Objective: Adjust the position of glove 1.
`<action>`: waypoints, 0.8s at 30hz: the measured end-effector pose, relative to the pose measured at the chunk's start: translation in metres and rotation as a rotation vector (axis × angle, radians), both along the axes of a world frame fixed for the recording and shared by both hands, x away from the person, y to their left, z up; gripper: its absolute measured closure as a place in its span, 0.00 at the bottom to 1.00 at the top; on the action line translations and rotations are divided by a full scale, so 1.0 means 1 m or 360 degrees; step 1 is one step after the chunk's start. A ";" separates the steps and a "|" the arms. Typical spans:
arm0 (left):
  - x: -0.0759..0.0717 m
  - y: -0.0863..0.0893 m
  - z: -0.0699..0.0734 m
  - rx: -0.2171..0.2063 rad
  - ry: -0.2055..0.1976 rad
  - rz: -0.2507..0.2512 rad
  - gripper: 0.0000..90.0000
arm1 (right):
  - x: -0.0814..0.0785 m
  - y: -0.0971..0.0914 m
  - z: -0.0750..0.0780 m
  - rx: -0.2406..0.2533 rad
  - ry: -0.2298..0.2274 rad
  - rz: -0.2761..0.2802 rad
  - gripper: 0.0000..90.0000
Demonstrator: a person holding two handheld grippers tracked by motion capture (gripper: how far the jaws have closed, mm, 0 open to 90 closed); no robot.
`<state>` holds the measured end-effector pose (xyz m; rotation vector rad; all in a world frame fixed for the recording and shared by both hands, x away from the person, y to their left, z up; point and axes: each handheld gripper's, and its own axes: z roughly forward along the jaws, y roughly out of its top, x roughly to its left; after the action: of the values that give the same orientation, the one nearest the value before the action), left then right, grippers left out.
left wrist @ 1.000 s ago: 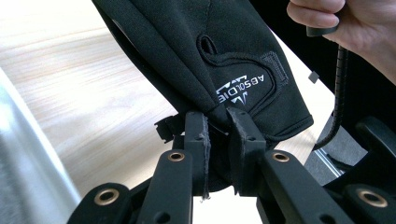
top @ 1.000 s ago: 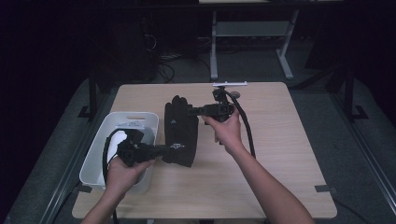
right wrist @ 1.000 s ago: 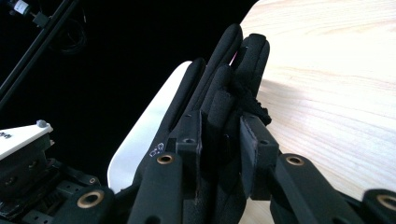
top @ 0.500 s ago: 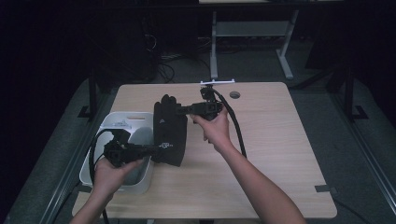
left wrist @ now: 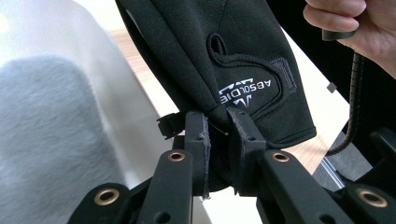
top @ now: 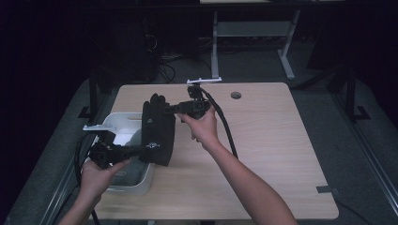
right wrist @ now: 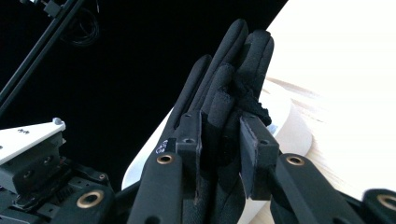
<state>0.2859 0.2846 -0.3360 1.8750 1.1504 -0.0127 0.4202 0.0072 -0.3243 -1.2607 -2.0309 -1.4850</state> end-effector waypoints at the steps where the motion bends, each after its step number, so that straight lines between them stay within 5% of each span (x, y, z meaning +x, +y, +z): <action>1: 0.000 0.002 0.000 0.0001 0.0000 0.0002 0.88 | 0.001 0.002 0.000 -0.0002 -0.0005 0.0003 0.79; 24: -0.011 0.044 -0.005 -0.0020 0.0021 0.0117 0.88 | 0.005 0.050 -0.004 0.0003 0.0027 0.0092 0.79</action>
<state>0.2750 0.3286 -0.3414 1.8229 1.2253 0.0088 0.4254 0.0570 -0.3278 -1.1996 -2.0373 -1.4451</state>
